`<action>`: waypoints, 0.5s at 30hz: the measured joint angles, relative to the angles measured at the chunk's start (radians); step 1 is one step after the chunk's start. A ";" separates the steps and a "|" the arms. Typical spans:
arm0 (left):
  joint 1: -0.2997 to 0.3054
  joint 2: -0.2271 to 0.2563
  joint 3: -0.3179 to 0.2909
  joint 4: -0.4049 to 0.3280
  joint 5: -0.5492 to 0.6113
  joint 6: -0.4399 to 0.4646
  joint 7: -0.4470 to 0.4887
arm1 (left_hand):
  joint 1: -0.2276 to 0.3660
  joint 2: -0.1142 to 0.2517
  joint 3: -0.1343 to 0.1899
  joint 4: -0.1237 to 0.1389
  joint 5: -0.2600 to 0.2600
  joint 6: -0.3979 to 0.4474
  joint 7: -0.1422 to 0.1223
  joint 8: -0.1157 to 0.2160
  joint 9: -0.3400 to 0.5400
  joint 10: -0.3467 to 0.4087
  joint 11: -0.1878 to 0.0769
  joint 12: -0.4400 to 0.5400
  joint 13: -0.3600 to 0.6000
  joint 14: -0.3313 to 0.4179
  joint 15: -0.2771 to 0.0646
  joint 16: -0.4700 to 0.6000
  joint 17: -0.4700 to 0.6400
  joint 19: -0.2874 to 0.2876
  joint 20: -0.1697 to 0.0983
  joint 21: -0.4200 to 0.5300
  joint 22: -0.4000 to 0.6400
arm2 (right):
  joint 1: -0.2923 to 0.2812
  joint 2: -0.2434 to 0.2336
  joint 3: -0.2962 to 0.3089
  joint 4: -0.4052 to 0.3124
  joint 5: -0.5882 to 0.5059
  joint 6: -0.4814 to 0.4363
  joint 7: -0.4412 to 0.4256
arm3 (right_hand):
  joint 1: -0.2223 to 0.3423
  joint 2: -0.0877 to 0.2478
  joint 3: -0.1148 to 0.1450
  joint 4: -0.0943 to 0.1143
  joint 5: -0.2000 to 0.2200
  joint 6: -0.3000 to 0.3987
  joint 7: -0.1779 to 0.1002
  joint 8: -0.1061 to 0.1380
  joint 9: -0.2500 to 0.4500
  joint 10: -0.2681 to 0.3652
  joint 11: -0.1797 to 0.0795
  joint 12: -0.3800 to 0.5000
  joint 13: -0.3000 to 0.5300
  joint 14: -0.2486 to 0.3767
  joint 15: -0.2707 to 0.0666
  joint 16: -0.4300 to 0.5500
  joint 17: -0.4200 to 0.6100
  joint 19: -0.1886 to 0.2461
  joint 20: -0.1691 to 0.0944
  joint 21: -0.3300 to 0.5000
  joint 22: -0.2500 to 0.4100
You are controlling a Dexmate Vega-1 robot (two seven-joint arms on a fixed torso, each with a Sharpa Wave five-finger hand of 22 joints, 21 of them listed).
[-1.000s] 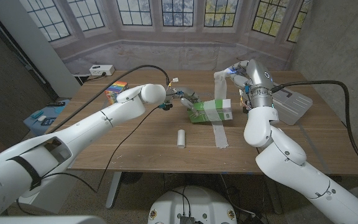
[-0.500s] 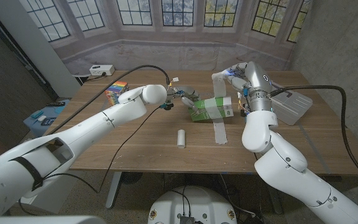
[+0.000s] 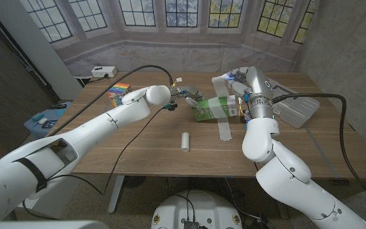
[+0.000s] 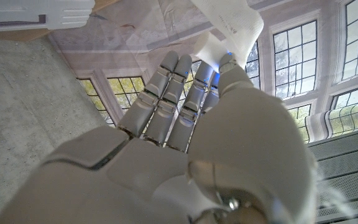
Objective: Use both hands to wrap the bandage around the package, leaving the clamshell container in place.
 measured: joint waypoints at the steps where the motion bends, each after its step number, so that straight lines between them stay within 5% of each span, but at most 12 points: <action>1: -0.001 -0.001 0.000 0.003 0.000 -0.003 0.001 | 0.000 0.000 0.000 0.000 0.000 0.000 0.000 0.000 0.000 0.000 0.000 0.000 0.000 0.000 0.000 0.000 0.000 0.000 0.000 0.000 0.000 | -0.001 0.003 -0.005 0.000 -0.002 -0.003 -0.002 | 0.000 0.000 0.000 0.000 0.000 0.000 0.000 0.000 0.000 0.000 0.000 0.000 0.000 0.000 0.000 0.000 0.000 0.000 0.000 0.000 0.000; 15: -0.010 -0.004 0.001 0.024 0.001 -0.021 0.012 | 0.001 0.001 0.000 0.000 0.000 0.000 0.000 0.000 0.000 0.000 0.000 0.000 0.000 0.000 0.000 0.000 0.005 0.000 0.000 0.000 0.000 | -0.016 0.039 -0.055 -0.019 -0.028 -0.039 -0.022 | 0.000 0.000 0.000 0.000 -0.001 0.000 0.000 0.000 0.000 0.000 0.000 0.000 0.000 0.000 0.000 0.000 0.000 0.000 0.000 0.000 0.000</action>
